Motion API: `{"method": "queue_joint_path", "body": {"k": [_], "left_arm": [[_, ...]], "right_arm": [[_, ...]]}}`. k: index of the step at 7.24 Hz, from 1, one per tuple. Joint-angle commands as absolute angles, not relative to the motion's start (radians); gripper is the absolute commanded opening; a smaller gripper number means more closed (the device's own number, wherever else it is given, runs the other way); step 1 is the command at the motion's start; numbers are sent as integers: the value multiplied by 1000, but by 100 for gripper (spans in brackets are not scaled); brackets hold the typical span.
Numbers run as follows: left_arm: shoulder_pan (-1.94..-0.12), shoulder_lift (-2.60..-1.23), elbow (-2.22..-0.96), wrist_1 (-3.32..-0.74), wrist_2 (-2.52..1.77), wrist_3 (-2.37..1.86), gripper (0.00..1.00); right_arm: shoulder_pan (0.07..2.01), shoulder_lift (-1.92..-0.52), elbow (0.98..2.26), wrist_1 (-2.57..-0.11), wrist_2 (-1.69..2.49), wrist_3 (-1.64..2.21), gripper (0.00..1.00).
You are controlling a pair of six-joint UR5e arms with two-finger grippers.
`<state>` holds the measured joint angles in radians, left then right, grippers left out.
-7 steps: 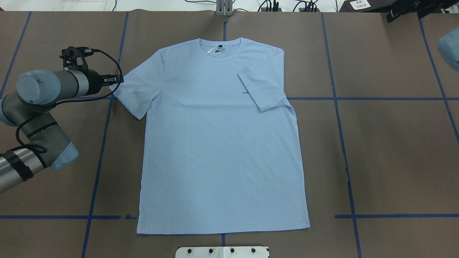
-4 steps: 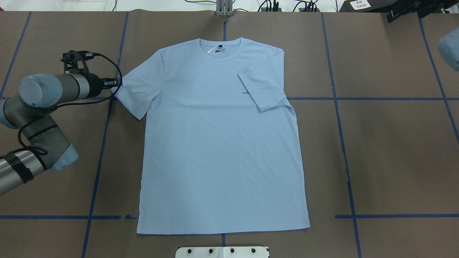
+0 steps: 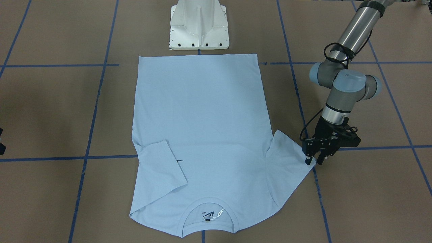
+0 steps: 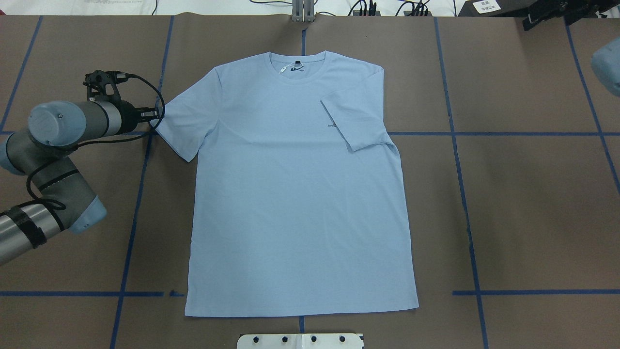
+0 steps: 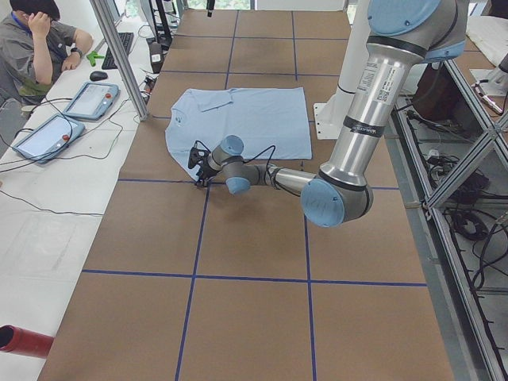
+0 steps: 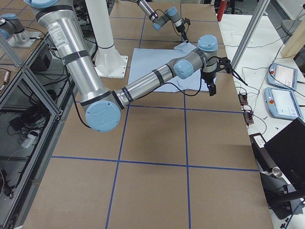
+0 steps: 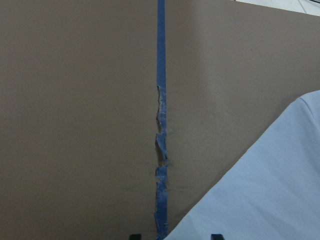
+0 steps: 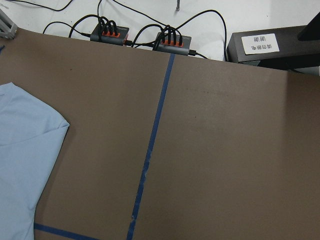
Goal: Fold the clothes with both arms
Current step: 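Fold the other sleeve inward with the left gripper while the right arm withdraws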
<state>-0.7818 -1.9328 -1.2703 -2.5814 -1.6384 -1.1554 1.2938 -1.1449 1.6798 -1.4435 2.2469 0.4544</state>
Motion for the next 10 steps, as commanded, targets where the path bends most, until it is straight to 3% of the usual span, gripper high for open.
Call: {"method": "queue_joint_path", "body": {"k": [1, 4, 8, 10], "left_arm": [[-779, -1942, -1276, -2579, -1635, -1155, 0], [-779, -2000, -1292, -2510, -1612, -1163, 0], [-675, -2253, -1328, -2090, -1562, -1313, 0], [-655, -2289, -1319, -2075, -1562, -1365, 0]], "right_arm": [[1293, -1144, 1680, -1442, 2246, 456, 100], [1295, -1146, 1681, -1442, 2247, 456, 100], [1293, -1152, 1681, -1442, 2247, 457, 100], [1293, -1155, 1683, -1440, 2247, 457, 100]]}}
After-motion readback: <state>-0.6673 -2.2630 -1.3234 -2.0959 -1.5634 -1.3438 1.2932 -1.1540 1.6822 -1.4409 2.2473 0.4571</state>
